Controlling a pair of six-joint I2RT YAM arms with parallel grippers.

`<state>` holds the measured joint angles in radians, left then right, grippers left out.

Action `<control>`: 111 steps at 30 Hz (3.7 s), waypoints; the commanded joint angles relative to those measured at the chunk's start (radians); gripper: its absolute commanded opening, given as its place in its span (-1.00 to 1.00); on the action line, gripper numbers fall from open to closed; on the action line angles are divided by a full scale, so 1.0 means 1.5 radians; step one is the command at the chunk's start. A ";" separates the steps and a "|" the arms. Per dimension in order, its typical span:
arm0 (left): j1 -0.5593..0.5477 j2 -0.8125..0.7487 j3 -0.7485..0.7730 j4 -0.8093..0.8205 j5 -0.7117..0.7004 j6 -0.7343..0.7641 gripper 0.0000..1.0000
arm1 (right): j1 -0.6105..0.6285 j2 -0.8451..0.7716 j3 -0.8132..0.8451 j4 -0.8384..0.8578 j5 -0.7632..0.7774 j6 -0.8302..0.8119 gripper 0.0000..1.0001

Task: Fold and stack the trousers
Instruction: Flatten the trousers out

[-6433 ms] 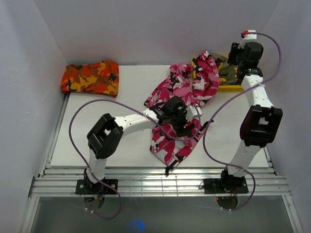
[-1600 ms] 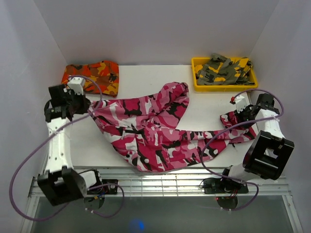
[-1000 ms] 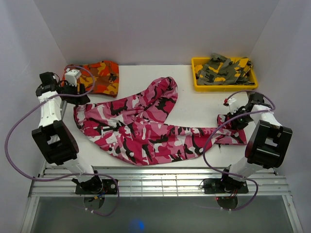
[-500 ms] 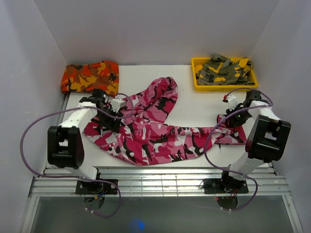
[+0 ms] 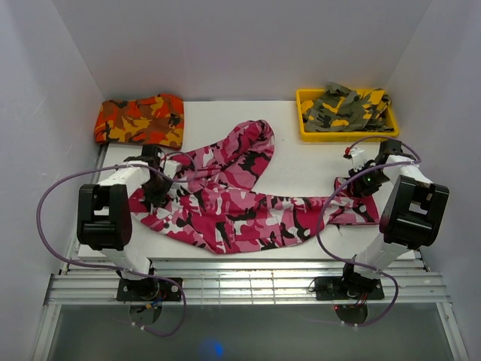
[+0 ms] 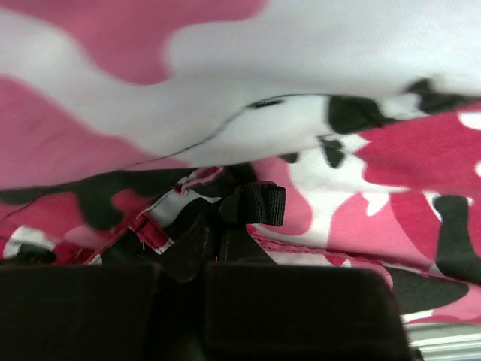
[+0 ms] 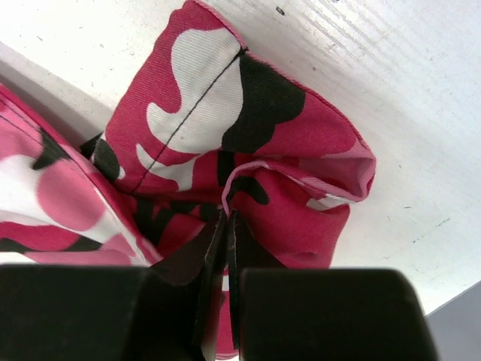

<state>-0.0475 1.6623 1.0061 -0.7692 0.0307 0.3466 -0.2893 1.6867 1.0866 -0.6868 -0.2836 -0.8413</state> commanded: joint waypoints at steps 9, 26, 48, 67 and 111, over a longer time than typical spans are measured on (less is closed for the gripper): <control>0.127 -0.015 0.260 0.075 -0.028 0.040 -1.00 | 0.081 -0.008 0.000 -0.020 -0.014 0.016 -0.84; 0.429 -0.428 -0.136 -0.023 0.134 0.069 0.42 | 0.142 0.003 0.086 -0.101 0.014 0.000 -0.35; 0.352 -0.187 0.059 -0.029 0.289 0.084 0.57 | -0.082 0.128 0.113 -0.229 -0.074 -0.036 0.08; 0.352 -0.190 0.009 0.028 0.273 0.085 0.57 | 0.200 -0.079 0.204 -0.379 -0.144 0.033 -0.85; 0.352 -0.164 0.002 0.037 0.281 0.081 0.58 | 0.278 -0.153 0.002 -0.178 -0.047 0.108 0.11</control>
<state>0.4808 1.4273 1.0069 -0.7319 0.4198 0.4629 0.1158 1.5040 1.1244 -1.0458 -0.4622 -0.5697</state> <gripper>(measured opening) 0.790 0.544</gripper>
